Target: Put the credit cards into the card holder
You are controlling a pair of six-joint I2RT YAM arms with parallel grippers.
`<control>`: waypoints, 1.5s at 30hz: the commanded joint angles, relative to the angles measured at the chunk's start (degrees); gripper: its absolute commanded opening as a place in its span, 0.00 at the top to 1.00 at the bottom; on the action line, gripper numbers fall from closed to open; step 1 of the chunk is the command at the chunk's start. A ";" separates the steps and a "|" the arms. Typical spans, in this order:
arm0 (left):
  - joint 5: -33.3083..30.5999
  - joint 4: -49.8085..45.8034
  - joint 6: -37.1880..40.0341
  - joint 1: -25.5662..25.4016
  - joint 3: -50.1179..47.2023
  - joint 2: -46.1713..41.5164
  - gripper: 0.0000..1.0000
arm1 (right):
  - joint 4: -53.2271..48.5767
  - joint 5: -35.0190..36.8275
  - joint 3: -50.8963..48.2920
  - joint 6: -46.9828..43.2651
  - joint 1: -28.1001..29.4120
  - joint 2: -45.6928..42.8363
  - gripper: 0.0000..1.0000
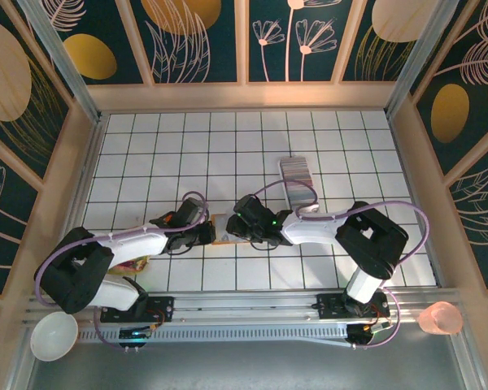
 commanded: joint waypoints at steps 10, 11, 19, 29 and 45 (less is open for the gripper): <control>0.25 0.86 -2.62 -0.27 -1.62 -0.70 0.89 | 6.68 -3.00 -0.05 1.90 0.38 2.27 0.59; 0.18 0.86 -2.69 -0.28 -1.64 -0.81 0.89 | 7.00 -3.24 0.08 1.84 0.34 2.42 0.59; -0.83 0.36 -2.81 -0.28 -2.47 -2.48 0.88 | 3.53 -0.72 1.75 0.53 0.44 -0.21 0.59; -1.01 0.42 -2.87 -0.28 -2.78 -3.28 0.88 | -7.80 7.05 0.76 -0.58 0.38 -6.71 0.58; -0.70 0.68 -2.17 -0.28 -3.11 -2.83 0.88 | -12.56 7.31 -0.80 0.52 -0.29 -4.19 0.50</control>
